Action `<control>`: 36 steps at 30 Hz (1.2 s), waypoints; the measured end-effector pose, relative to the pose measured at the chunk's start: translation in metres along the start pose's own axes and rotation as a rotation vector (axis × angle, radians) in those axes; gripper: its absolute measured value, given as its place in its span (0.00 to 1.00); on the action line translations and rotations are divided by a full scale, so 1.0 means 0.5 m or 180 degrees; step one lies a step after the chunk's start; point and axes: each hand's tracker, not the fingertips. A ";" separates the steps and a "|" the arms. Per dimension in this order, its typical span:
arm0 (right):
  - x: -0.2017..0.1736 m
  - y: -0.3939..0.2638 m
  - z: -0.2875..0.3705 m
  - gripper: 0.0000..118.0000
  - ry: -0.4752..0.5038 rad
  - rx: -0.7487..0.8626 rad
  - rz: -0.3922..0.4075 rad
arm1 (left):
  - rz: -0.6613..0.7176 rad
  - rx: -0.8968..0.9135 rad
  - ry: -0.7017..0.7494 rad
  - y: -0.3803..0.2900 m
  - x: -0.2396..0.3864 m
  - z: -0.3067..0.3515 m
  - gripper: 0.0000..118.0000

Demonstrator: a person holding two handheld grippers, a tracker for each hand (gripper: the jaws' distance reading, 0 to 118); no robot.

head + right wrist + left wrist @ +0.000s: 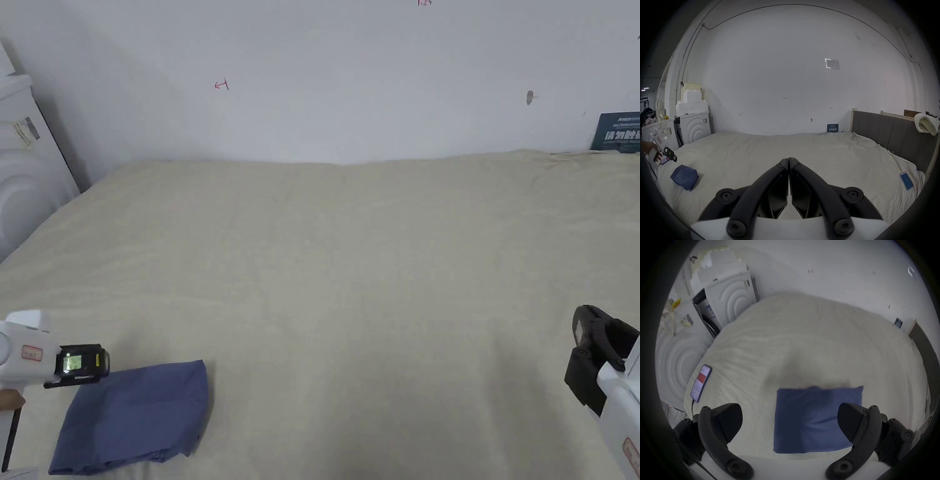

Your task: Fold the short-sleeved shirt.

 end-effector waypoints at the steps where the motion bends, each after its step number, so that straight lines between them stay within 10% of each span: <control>1: -0.001 0.001 -0.002 0.00 0.0003 0.0022 0.0006 | 0.0017 0.0123 -0.0028 0.004 0.001 0.019 1.00; 9: 0.006 0.065 0.018 0.00 0.0003 0.0212 0.0047 | 0.0150 0.1002 -0.0366 0.021 0.051 0.170 0.94; 24: 0.003 0.087 0.028 0.00 -0.0009 0.0404 0.0063 | -0.0469 0.2230 -0.0398 -0.061 0.260 0.326 0.01; 36: 0.003 0.075 0.028 0.00 -0.0086 0.0459 0.0039 | -0.0672 0.2840 -0.0473 -0.184 0.438 0.294 0.00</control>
